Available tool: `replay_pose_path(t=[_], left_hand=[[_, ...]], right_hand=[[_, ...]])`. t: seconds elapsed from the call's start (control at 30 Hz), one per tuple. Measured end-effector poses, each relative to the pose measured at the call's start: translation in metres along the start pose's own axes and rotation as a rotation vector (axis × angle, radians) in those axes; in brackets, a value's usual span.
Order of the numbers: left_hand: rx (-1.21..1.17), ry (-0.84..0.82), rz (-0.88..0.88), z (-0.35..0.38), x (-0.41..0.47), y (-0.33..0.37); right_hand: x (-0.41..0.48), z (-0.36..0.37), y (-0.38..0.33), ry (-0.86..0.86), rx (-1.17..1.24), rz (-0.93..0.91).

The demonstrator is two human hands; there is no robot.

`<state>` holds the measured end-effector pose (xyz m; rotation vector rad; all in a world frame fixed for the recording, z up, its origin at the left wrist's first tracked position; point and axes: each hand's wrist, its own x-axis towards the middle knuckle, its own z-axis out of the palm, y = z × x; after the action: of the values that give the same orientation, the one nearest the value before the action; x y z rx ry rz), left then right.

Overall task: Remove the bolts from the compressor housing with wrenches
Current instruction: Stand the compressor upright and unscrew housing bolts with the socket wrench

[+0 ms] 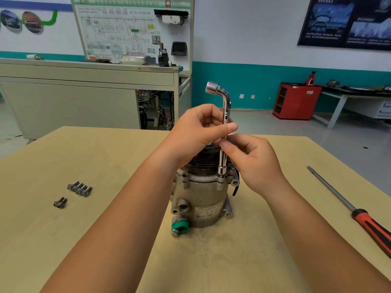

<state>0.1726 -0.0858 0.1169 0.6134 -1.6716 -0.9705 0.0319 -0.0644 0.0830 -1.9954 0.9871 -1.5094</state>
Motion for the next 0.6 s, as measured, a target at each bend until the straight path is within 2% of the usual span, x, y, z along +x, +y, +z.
replay_pose_path(t=[0.2,0.6], left_hand=[[-0.073,-0.095,-0.023,-0.0019,-0.002,0.0023],[0.049,0.023,0.016,-0.0008,0.0001,-0.0022]], right_hand=[[0.0003,0.0,0.0019,-0.029,0.067,0.04],[0.0021,-0.0001,0.002,0.071,-0.005,0.069]])
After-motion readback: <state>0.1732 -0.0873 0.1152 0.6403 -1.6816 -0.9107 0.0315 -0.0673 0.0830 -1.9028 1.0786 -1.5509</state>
